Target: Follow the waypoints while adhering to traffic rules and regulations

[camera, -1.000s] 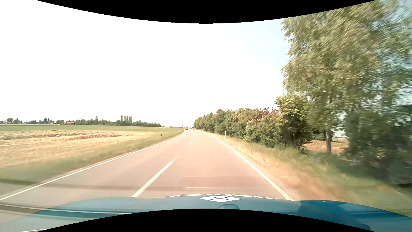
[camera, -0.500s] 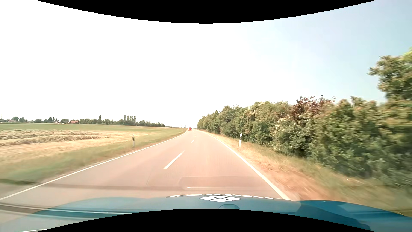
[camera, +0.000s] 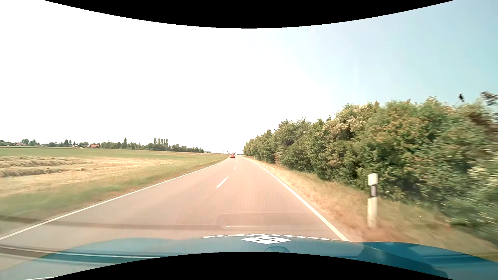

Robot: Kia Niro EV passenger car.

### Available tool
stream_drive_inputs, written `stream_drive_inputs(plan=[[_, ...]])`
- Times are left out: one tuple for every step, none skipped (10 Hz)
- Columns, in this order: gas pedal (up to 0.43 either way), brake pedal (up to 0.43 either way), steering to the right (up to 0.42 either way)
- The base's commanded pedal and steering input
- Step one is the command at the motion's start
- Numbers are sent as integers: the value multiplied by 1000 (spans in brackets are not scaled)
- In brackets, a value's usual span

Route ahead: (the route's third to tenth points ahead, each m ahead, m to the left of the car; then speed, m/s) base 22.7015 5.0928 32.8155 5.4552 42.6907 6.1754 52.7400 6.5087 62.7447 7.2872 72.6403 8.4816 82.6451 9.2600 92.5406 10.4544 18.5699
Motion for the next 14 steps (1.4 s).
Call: stream_drive_inputs(plan=[[150, 0, -12], [150, 0, -12], [150, 0, -12], [150, 0, -12], [150, 0, -12], [150, 0, -12], [150, 0, -12], [150, 0, -11], [150, 0, -10], [150, 0, -10], [150, 0, -9], [150, 0, -6], [150, 0, -6], [150, 0, -6]])
